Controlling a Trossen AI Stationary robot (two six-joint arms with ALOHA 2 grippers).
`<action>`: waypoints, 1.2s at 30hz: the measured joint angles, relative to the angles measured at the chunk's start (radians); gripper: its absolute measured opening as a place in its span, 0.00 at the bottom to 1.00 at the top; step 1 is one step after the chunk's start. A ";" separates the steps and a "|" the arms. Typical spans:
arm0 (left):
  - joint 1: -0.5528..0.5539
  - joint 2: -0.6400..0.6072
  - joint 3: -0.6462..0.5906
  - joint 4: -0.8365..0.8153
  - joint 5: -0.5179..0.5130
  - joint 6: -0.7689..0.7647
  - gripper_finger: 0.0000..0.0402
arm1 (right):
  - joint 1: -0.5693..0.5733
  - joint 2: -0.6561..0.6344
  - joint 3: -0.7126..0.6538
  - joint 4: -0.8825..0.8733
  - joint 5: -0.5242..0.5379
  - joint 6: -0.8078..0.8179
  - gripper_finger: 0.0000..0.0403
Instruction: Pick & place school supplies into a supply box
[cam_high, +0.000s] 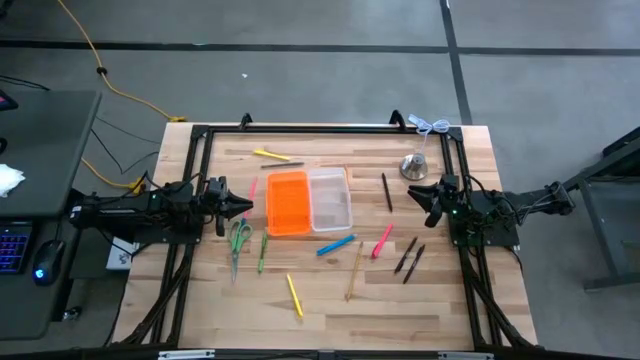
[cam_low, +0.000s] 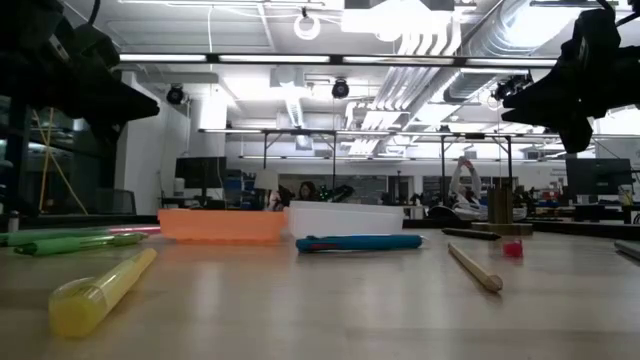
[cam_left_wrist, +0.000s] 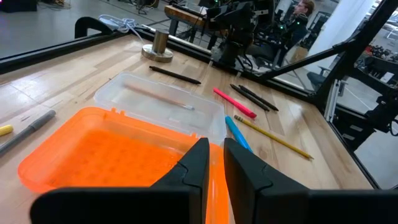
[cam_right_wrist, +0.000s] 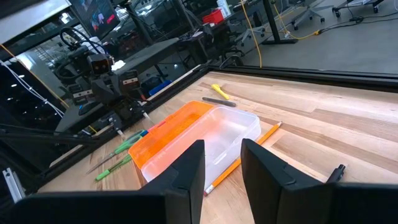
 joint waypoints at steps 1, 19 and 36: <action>0.000 0.000 0.000 0.000 0.000 0.000 0.20 | 0.000 0.000 0.000 0.000 0.000 0.000 0.21; 0.000 0.000 0.000 0.001 0.000 0.000 0.20 | 0.000 0.000 0.000 0.001 0.012 0.000 0.21; 0.000 0.000 -0.006 0.140 0.009 -0.242 0.20 | 0.000 0.000 0.000 0.002 0.011 0.000 0.21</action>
